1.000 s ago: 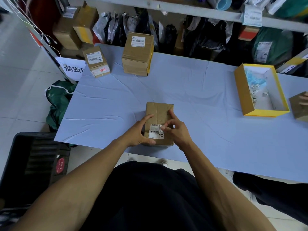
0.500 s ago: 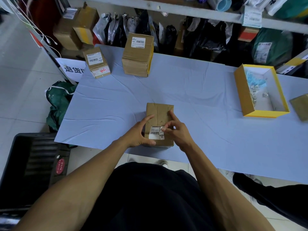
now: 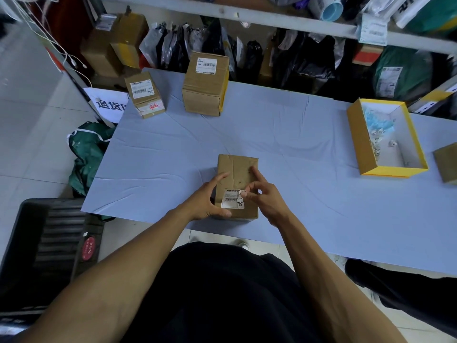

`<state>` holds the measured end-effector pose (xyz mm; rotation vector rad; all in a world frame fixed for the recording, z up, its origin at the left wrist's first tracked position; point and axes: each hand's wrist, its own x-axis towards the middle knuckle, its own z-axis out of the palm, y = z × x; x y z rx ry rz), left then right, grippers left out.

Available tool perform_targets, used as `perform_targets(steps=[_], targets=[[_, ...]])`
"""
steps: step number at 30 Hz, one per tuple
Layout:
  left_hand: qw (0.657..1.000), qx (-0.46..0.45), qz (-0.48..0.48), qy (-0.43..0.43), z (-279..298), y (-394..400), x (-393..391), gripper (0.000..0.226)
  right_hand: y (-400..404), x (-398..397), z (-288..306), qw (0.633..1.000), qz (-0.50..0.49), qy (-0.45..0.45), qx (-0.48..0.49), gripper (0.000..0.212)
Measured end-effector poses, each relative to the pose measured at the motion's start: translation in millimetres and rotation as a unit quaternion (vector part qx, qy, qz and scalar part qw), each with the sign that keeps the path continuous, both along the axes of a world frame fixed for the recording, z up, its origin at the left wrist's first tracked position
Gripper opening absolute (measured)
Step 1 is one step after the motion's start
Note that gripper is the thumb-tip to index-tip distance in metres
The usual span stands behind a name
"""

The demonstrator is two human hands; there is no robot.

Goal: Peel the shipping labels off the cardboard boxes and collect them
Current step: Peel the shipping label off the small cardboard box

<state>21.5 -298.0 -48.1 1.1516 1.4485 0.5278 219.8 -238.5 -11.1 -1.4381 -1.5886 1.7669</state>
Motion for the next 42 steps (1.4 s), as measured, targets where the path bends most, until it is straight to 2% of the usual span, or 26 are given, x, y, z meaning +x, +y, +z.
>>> perform_targets(steps=[14,19,20,22,24,26,28,30,33,35,37,39,40,41,42], targets=[[1.000,0.005,0.002,0.003,2,0,0,0.113,5,8,-6,0.997,-0.029,0.061,-0.041,0.018],[1.000,0.015,0.018,0.012,0,-1,-2,0.117,11,4,2,0.983,-0.126,0.127,-0.032,0.003],[0.999,0.015,0.026,0.013,0,0,-3,0.119,13,1,7,0.979,-0.155,0.135,-0.019,0.011],[0.999,0.024,0.031,0.012,2,5,-7,0.127,17,-5,12,0.984,-0.144,0.094,0.043,0.044],[0.999,0.027,0.017,0.020,3,12,-11,0.139,23,-11,3,0.989,-0.039,-0.013,0.144,0.091],[0.999,0.025,-0.007,0.048,1,20,-16,0.149,29,-16,-17,0.968,0.082,-0.120,0.205,0.127],[0.996,0.017,-0.040,0.075,-3,31,-19,0.155,37,-21,-32,0.937,0.164,-0.194,0.241,0.144],[0.992,0.008,-0.076,0.102,-5,43,-22,0.159,46,-26,-40,0.913,0.204,-0.234,0.264,0.150],[0.982,0.035,-0.115,0.148,-10,56,-26,0.160,57,-30,-48,0.889,0.221,-0.251,0.314,0.151],[0.983,0.076,-0.091,0.142,-12,62,-30,0.149,63,-29,-52,0.885,0.198,-0.246,0.341,0.144],[0.985,0.108,-0.023,0.130,-12,72,-34,0.113,72,-33,-52,0.894,0.158,-0.240,0.345,0.125],[0.977,0.128,0.030,0.168,-7,86,-36,0.073,83,-43,-49,0.907,0.100,-0.239,0.332,0.098],[0.973,0.134,0.050,0.181,-5,91,-36,0.064,88,-47,-46,0.917,0.067,-0.234,0.317,0.089],[0.972,0.142,0.051,0.178,-4,93,-36,0.065,91,-47,-43,0.932,0.038,-0.209,0.292,0.087],[0.975,0.140,0.032,0.172,-3,92,-37,0.080,92,-43,-42,0.952,0.019,-0.165,0.257,0.094]])
